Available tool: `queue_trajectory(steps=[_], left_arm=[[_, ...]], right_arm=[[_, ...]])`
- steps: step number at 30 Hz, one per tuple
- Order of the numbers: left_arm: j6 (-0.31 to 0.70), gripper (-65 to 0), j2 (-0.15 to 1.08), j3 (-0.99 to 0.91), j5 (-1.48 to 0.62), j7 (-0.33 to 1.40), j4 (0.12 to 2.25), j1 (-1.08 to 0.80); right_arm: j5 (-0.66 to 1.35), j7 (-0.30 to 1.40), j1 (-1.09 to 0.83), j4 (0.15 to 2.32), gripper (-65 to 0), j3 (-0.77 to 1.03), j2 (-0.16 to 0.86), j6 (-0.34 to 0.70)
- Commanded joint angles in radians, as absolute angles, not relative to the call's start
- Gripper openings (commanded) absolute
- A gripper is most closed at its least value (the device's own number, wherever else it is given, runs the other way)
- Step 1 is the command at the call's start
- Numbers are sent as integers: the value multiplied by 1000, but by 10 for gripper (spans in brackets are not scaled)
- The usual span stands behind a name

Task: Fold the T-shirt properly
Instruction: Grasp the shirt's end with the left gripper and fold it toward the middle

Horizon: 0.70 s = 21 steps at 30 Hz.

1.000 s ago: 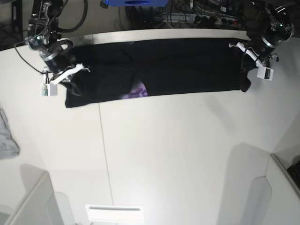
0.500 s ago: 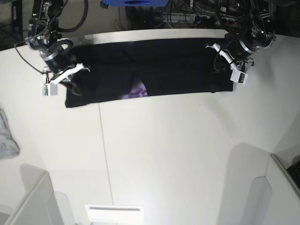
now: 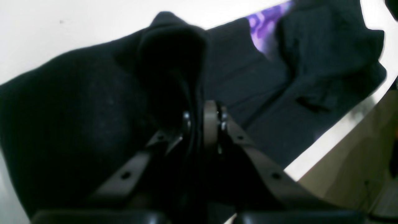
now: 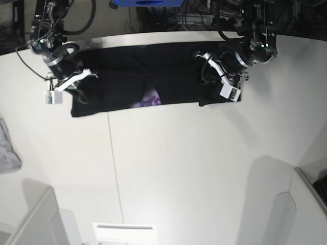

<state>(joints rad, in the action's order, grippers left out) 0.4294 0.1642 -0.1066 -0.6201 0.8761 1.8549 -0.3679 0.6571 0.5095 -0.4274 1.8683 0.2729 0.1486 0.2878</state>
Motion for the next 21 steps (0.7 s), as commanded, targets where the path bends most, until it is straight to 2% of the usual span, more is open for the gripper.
queue_trajectory(steps=[1, 11, 21], left_arm=[[427, -650, 170, -85, -641, 857, 1870, -354], [420, -650, 105, 8, -639, 891, 1833, -289], [420, -650, 36, 12, -639, 937, 1742, -231]], right_arm=[[674, 486, -424, 1888, -650, 280, 159, 294], [674, 486, -424, 1888, -650, 280, 159, 294], [674, 486, -421, 1888, -650, 280, 159, 294]])
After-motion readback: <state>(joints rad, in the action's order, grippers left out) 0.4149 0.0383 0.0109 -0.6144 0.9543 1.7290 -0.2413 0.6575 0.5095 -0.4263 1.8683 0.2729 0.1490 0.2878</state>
